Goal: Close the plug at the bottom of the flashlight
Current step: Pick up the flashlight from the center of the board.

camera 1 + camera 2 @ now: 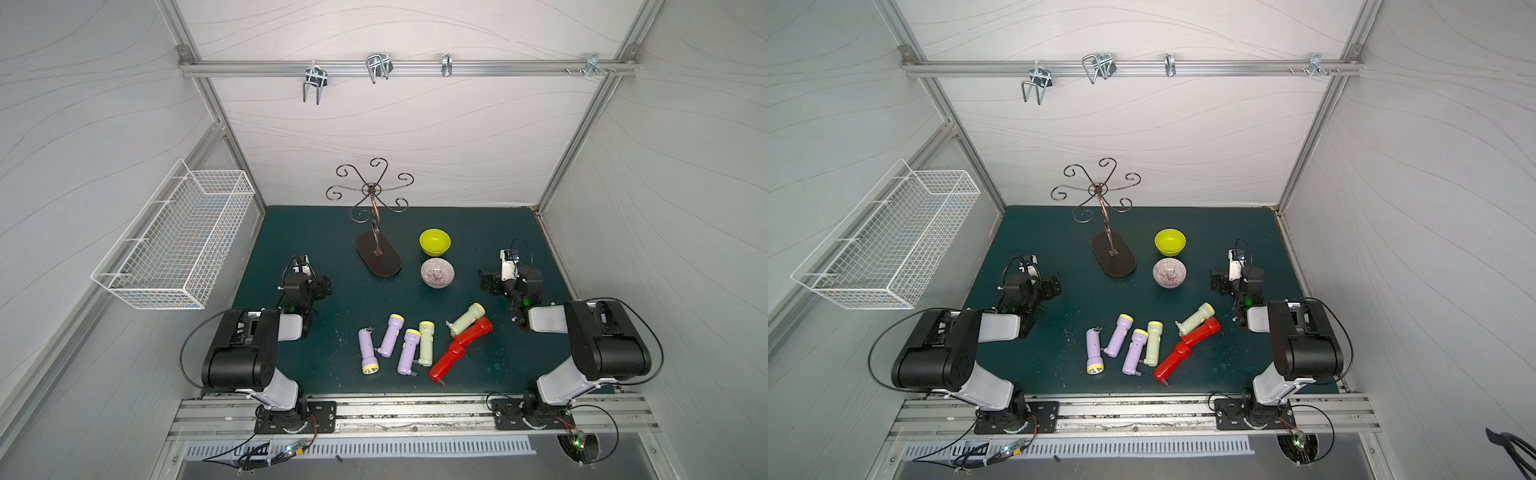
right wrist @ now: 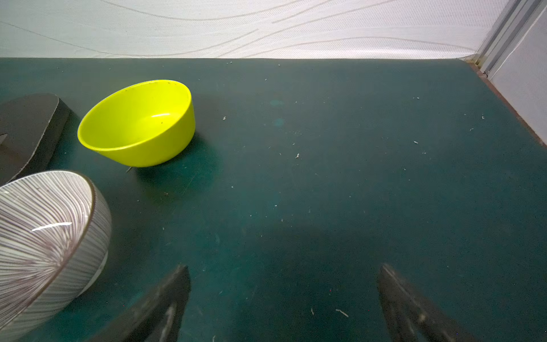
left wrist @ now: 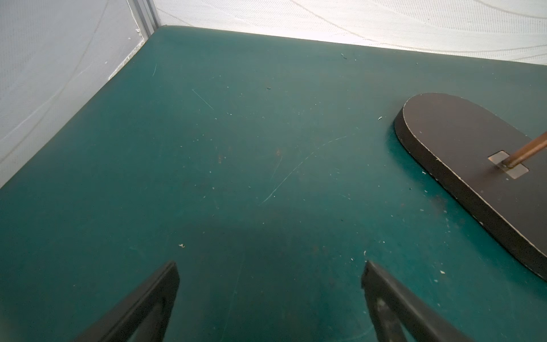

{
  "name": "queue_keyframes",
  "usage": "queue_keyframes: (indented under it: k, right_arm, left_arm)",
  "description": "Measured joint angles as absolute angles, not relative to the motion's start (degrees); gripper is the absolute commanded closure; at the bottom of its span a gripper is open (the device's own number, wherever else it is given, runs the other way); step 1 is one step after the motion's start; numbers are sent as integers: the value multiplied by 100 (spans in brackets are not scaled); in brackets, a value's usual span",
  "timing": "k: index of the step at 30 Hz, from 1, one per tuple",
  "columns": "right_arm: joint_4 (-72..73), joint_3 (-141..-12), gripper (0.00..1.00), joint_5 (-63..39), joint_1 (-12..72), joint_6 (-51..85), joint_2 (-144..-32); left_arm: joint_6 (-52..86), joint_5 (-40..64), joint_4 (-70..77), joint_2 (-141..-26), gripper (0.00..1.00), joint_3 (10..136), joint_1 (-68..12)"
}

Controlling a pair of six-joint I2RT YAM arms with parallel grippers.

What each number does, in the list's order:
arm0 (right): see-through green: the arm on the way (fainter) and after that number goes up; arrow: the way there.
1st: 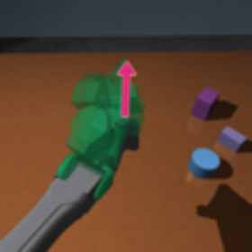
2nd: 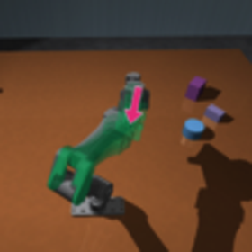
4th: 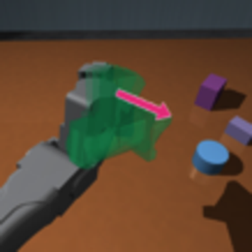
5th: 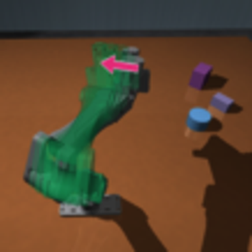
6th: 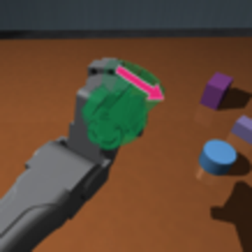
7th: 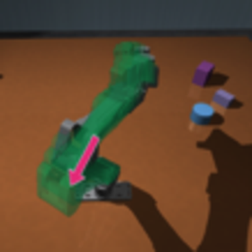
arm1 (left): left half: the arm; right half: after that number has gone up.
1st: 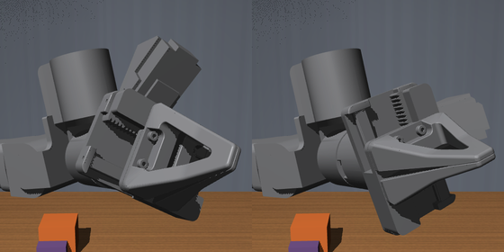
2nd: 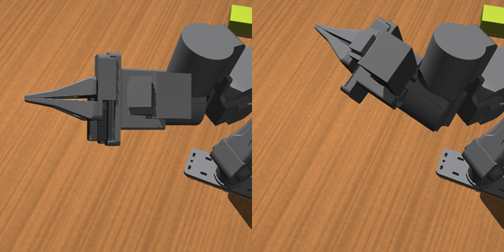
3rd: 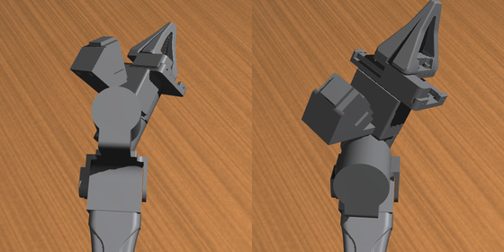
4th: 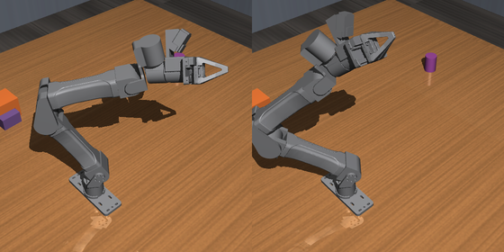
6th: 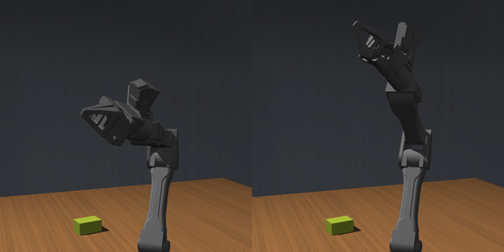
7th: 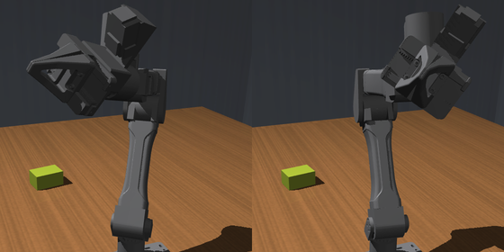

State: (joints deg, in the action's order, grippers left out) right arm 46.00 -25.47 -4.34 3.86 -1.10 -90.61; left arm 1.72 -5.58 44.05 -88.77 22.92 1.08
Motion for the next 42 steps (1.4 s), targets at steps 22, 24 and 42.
queue_keyframes:
  k: [22,24,42]
  right_arm:
    - [4591,-2547,1,-738,259,-119,-9061]
    - [4591,-2504,1,-486,272,-43,-8995]
    - [2749,-2932,1,2375,2379,-141,-6847]
  left_arm:
    - [172,-558,4403,-8877,0,2292,108]
    - [172,-563,4405,-8877,0,2292,108]
    - [-231,-1855,1688,-7745,0,3538,-1522]
